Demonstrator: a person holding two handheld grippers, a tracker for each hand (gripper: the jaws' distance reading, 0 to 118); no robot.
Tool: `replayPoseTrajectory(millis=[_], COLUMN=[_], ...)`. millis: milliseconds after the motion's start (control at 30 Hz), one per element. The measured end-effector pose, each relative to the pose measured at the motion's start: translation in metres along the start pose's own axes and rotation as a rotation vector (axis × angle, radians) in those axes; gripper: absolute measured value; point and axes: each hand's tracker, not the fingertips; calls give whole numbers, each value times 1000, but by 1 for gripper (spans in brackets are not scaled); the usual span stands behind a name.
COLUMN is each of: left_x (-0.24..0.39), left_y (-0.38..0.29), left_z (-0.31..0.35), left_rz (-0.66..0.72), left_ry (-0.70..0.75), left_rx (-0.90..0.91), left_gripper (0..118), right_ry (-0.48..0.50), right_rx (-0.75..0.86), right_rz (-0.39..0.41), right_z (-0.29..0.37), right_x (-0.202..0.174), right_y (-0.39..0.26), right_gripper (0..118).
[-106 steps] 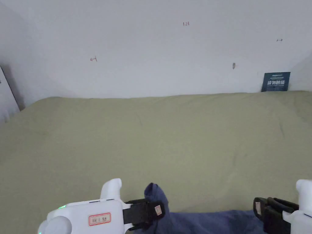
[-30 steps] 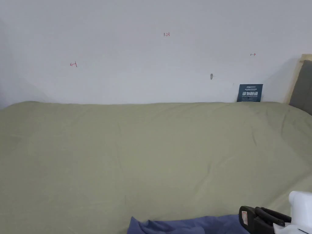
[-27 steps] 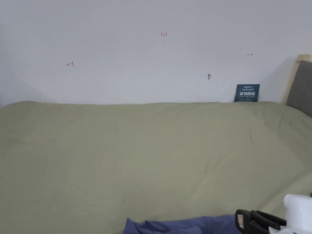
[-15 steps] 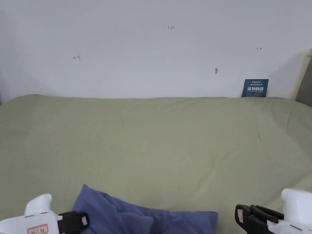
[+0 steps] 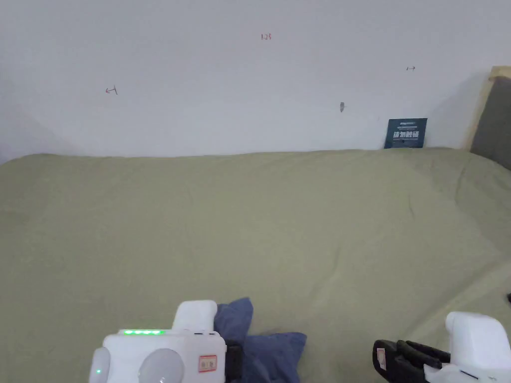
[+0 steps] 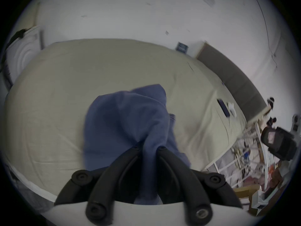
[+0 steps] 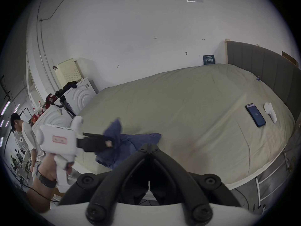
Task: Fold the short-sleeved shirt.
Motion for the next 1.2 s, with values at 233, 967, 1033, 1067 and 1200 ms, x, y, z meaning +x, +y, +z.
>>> replayPoseTrajectory(millis=[233, 967, 1033, 1067, 1200], left_x=[38, -36, -22, -13, 20], left_y=[-19, -56, -71, -79, -106], left_z=[-49, -55, -65, -68, -74], left_rz=[-20, 220, 201, 187, 90], left_ry=[-73, -483, -472, -480, -456], left_rx=[-113, 58, 62, 55, 11], left_gripper=[35, 7, 5, 5, 5], right_ry=[-44, 7, 2, 3, 0], right_rx=[27, 32, 43, 48, 57], right_rz=[-35, -40, -37, -36, -32], right_z=[12, 8, 12, 13, 13], right_x=[19, 12, 11, 11, 10], right_y=[-1, -5, -3, -2, 0], right_gripper=[1, 1, 1, 1, 1])
